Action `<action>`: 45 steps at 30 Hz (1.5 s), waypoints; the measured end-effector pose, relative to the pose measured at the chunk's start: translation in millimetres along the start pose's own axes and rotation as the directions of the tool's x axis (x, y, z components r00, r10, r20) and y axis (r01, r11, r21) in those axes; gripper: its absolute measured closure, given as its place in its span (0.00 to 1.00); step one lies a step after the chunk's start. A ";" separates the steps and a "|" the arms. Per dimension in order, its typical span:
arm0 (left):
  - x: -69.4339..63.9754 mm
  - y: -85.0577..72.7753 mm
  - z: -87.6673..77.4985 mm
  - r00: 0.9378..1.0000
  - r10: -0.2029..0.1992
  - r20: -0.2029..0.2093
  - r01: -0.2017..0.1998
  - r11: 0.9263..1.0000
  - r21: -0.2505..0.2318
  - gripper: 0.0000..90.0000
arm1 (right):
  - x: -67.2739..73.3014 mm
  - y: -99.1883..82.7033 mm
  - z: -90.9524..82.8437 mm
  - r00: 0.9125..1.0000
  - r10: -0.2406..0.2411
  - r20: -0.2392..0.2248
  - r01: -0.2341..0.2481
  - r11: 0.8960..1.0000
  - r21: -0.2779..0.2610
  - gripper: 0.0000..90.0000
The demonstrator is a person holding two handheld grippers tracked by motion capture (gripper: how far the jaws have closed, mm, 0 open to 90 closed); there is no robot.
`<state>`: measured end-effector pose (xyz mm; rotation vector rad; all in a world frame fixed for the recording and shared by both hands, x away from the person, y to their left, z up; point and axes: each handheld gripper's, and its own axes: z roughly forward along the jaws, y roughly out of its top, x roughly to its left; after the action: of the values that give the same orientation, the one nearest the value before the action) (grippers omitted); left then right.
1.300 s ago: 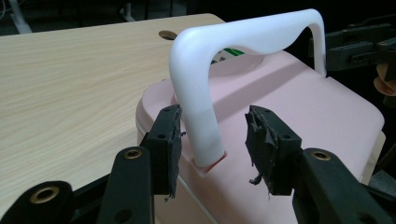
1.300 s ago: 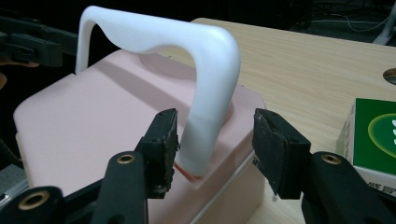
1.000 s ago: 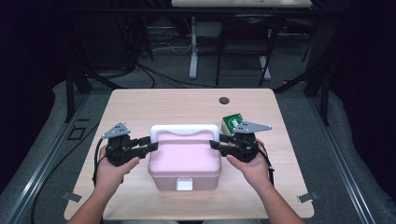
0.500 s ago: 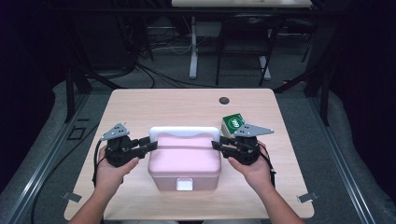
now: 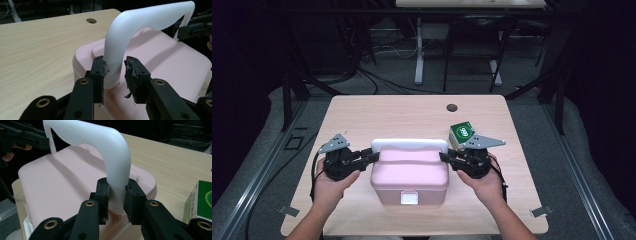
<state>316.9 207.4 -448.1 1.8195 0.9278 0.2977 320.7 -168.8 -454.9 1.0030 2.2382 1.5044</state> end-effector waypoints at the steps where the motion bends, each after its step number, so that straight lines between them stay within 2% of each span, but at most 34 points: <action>1: -0.2 -0.1 -0.2 1.000 0.001 -0.001 -0.001 1.000 -0.002 0.77 | 0.7 -0.1 -0.2 1.000 -0.001 0.001 0.001 1.000 0.001 0.83; 14: 0.0 4.8 -2.2 1.000 -0.003 -0.003 0.003 1.000 -0.009 0.79 | 1.3 2.2 -2.0 1.000 0.004 0.001 -0.004 1.000 -0.021 0.83; 23: 0.8 11.2 -5.1 1.000 -0.001 0.012 0.002 1.000 -0.023 0.73 | 1.1 11.6 -4.9 1.000 0.003 0.003 -0.003 1.000 -0.026 0.83; 27: 1.2 10.2 -12.5 1.000 -0.002 0.018 0.002 0.999 -0.035 0.73 | 1.0 11.9 -4.5 1.000 0.001 0.005 -0.001 1.000 -0.031 0.83; 30: 0.5 9.9 -25.5 1.000 0.005 0.014 -0.004 0.999 -0.051 0.70 | 0.9 12.9 -4.9 1.000 0.005 0.005 -0.005 1.000 -0.030 0.83; 34: 2.8 5.7 -36.9 1.000 0.012 -0.006 -0.012 0.999 -0.047 0.70 | 0.7 13.3 -5.2 1.000 0.007 0.003 -0.007 0.999 -0.033 0.83; 36: 4.3 0.7 -41.8 1.000 0.009 -0.019 -0.010 0.999 -0.042 0.70 | 0.7 13.7 -4.9 1.000 0.009 0.005 -0.009 0.999 -0.043 0.83; 39: 4.2 -11.5 -47.7 1.000 0.012 -0.014 -0.012 0.999 -0.035 0.72 | 0.8 15.1 -5.9 1.000 0.012 0.006 -0.011 0.999 -0.040 0.83; 45: 0.3 -28.1 -48.2 1.000 0.027 -0.015 -0.027 1.000 -0.016 0.76 | -0.3 19.3 -6.9 1.000 0.017 0.006 -0.017 0.999 -0.044 0.83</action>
<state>276.1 245.3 -451.3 1.8185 0.9096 0.3347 324.7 -169.6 -434.8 1.0143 2.1878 1.5487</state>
